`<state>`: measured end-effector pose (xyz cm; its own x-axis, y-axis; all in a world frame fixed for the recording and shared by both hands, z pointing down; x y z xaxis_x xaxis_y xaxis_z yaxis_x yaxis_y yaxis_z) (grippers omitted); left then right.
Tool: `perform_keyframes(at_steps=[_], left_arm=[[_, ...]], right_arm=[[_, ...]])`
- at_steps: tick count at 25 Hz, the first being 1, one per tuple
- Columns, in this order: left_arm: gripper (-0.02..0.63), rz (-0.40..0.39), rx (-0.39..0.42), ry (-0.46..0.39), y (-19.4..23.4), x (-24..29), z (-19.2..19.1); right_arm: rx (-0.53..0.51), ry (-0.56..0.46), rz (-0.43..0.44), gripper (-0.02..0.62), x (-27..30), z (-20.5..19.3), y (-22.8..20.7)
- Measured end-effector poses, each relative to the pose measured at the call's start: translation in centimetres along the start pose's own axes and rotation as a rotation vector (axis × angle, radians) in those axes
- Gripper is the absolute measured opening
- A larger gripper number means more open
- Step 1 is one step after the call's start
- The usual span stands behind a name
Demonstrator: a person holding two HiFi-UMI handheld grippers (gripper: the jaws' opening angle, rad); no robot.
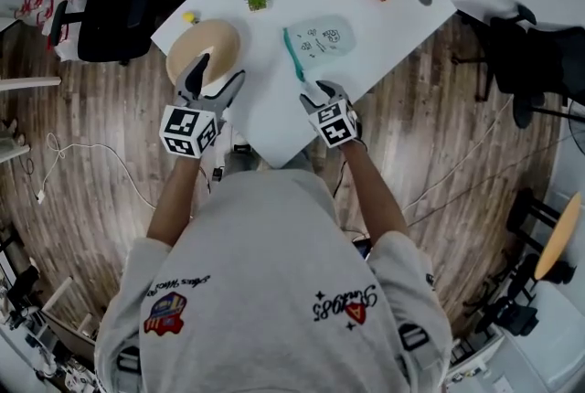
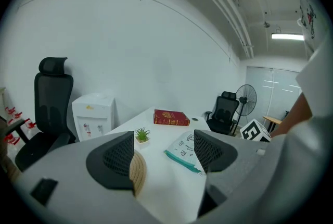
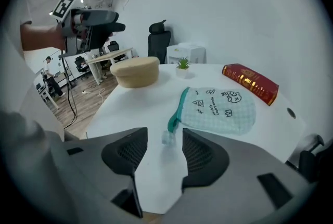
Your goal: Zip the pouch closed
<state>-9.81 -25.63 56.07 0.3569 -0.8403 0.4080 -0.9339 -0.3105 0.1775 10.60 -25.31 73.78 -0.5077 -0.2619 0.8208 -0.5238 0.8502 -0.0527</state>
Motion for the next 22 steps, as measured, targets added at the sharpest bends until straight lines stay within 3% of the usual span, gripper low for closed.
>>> perform_keyframes(at_steps=[5, 7, 14, 20, 22], left_arm=[[0.348, 0.051, -0.025, 0.009, 0.7, -0.5, -0.6], [0.348, 0.068, -0.035, 0.012, 1.1, -0.9, -0.8], [0.348, 0.120, -0.067, 0.014, 2.6, -2.0, -1.3], [0.348, 0.119, -0.077, 0.018, 2.9, -2.2, -1.4], [0.348, 0.112, -0.076, 0.022, 2.8, -2.1, -1.5]], right_arm=[[-0.075, 0.077, 0.035, 0.215, 2.1, -1.2, -0.4], [-0.105, 0.105, 0.030, 0.178, 2.6, -1.3, -0.5], [-0.186, 0.185, 0.043, 0.143, 4.4, -1.8, -0.6], [-0.145, 0.213, 0.089, 0.089, 4.8, -2.3, 0.2], [-0.119, 0.220, 0.090, 0.033, 4.8, -2.6, 0.2]])
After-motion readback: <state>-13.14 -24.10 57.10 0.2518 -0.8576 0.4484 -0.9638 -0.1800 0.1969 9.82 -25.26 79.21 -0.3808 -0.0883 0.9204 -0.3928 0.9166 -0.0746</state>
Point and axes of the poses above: the fingertips, and each gripper's own axes: x forward along the fingers, y to its left, z out of its top, the point moved 1 cm from there along -x, backward along the fingers, and after that the axes turned 3 degrees about y, right-handed, at the moved point
